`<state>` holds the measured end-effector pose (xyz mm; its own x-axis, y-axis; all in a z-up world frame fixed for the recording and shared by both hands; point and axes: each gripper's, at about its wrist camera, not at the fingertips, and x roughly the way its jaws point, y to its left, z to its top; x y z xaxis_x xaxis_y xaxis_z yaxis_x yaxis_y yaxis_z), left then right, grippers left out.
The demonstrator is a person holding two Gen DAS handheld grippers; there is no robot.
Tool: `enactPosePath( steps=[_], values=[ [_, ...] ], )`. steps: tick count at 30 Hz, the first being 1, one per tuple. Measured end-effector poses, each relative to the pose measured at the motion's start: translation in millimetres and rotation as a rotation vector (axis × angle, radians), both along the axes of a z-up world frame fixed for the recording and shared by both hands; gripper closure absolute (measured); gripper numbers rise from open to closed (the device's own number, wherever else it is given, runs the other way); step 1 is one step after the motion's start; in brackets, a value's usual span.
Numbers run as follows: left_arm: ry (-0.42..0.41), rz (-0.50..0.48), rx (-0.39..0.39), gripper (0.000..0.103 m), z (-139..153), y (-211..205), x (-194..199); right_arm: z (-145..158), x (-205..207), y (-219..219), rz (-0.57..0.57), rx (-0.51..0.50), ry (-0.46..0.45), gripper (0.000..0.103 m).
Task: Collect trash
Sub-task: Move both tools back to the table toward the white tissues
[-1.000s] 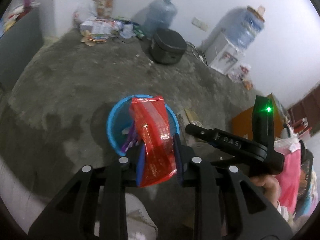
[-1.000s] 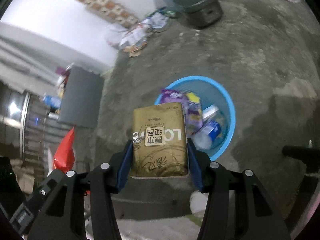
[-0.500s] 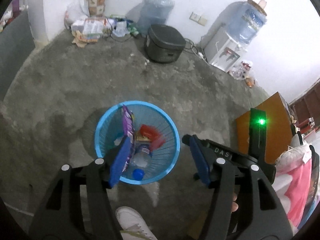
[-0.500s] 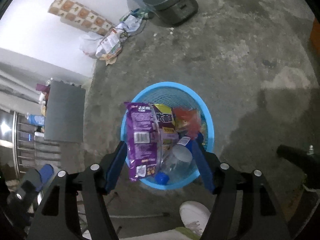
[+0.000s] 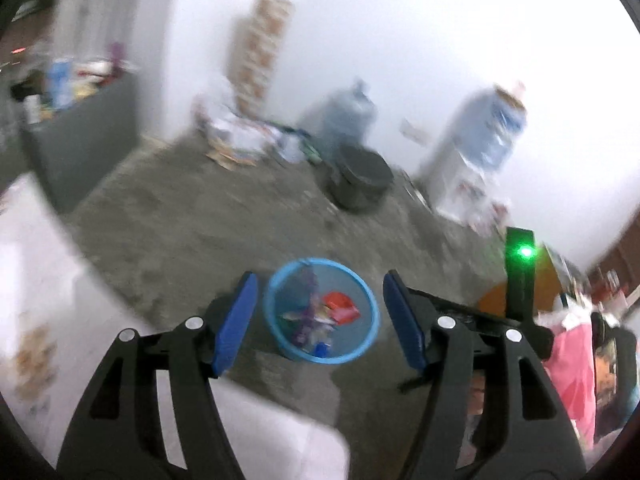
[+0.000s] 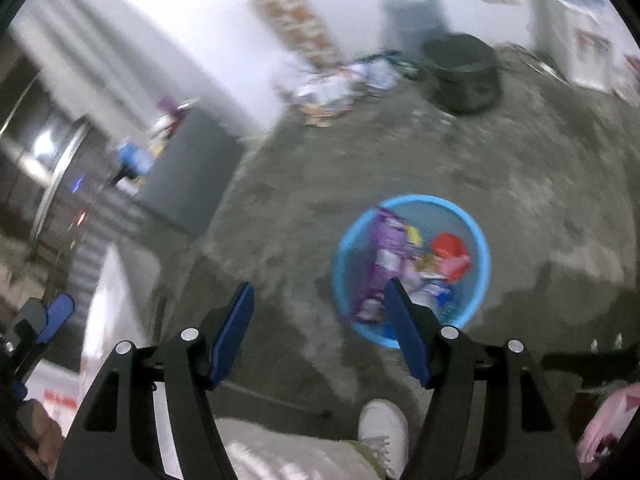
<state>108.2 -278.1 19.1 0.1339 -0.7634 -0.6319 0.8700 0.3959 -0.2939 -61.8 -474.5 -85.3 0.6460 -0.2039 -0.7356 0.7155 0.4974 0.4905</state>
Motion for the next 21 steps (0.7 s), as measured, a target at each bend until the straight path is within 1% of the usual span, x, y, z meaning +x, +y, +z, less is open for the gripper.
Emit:
enactPosePath(
  steps=[2, 3, 6, 9, 11, 14, 17, 20, 21],
  values=[
    [-0.019, 0.093, -0.027, 0.042, 14, 43, 9, 18, 16, 17, 0.076, -0.021, -0.022, 0.037],
    [-0.042, 0.163, -0.044, 0.042, 22, 73, 15, 24, 22, 24, 0.101, -0.026, -0.029, 0.037],
    [-0.105, 0.304, -0.054, 0.042, 36, 132, 24, 42, 50, 52, 0.217, -0.037, -0.06, 0.037],
    [-0.176, 0.436, -0.035, 0.042, 44, 185, 30, 53, 84, 80, 0.341, -0.029, -0.084, 0.037],
    [-0.195, 0.496, -0.023, 0.042, 45, 209, 33, 58, 106, 97, 0.402, -0.018, -0.091, 0.037],
    [-0.184, 0.542, -0.02, 0.042, 41, 231, 42, 64, 141, 124, 0.502, -0.008, -0.099, 0.037],
    [-0.158, 0.582, -0.006, 0.042, 34, 246, 57, 69, 171, 146, 0.568, 0.009, -0.105, 0.037],
    [-0.113, 0.602, -0.014, 0.042, 29, 252, 77, 74, 200, 164, 0.622, 0.013, -0.106, 0.037],
    [-0.102, 0.612, -0.012, 0.044, 28, 249, 87, 75, 210, 168, 0.641, 0.018, -0.111, 0.037]
  ],
)
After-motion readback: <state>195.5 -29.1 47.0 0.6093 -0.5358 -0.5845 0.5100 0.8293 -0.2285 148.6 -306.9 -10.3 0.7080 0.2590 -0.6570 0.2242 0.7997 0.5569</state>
